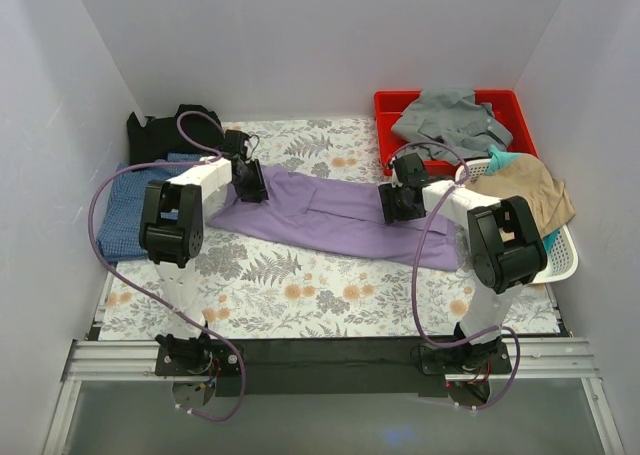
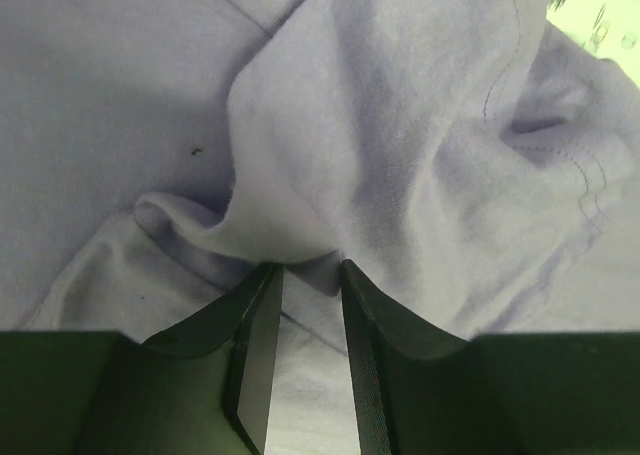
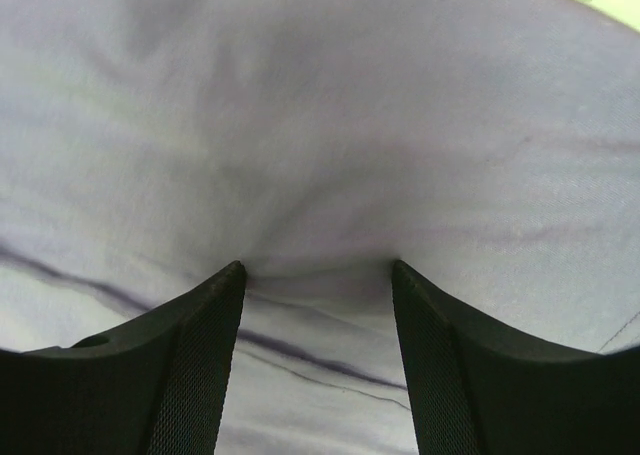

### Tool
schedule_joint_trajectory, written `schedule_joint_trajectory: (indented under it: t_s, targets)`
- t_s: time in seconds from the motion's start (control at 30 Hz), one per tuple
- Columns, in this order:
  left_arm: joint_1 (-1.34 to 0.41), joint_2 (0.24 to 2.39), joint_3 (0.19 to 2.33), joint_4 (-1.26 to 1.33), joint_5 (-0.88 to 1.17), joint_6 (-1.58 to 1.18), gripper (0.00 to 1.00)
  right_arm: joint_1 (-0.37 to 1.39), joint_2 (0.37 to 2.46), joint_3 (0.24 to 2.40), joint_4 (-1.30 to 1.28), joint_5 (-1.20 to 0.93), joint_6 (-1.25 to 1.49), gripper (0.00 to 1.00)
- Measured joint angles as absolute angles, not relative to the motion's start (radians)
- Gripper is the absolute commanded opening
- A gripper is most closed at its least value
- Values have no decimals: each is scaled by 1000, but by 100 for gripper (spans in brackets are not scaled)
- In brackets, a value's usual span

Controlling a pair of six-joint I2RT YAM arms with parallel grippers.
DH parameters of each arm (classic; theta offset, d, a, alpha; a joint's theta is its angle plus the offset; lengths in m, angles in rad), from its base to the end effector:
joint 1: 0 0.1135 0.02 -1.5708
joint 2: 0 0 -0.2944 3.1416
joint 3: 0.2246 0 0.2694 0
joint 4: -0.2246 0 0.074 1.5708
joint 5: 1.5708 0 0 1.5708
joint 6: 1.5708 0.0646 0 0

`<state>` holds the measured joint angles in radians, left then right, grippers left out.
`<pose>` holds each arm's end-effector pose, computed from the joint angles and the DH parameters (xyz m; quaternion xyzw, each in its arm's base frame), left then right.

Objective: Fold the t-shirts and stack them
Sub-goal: Fold the tshirt

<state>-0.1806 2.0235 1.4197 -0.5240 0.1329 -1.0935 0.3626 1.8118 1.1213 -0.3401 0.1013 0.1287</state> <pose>0.4492 -0.0907 0.1538 -0.4159 0.8802 -0.1825 0.1377 0.3782 0.1365 0.1598 -0.0989 0.9575 0.0175 0.2704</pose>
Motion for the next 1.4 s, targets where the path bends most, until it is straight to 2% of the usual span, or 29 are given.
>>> schedule_joint_trajectory:
  t_s: [0.17, 0.37, 0.63, 1.0, 1.17, 1.4]
  targets:
    - [-179, 2115, 1565, -566, 104, -1055, 29, 416, 1750, 1047, -323, 61, 128, 66]
    - [-174, 2274, 1830, -641, 65, -994, 29, 579, 1717, 1023, -362, 12, 141, 66]
    - [-172, 2484, 2181, -696, 122, -933, 31, 755, 1692, 1016, -433, -87, 196, 66]
    - [-235, 2597, 2350, -693, 316, -861, 32, 999, 1745, 1078, -508, -247, 208, 67]
    - [-295, 2648, 2422, -663, 369, -853, 36, 1050, 1822, 1169, -551, -307, 206, 67]
    - [-321, 2716, 2488, -551, 438, -913, 47, 1059, 1953, 1354, -654, -305, 180, 68]
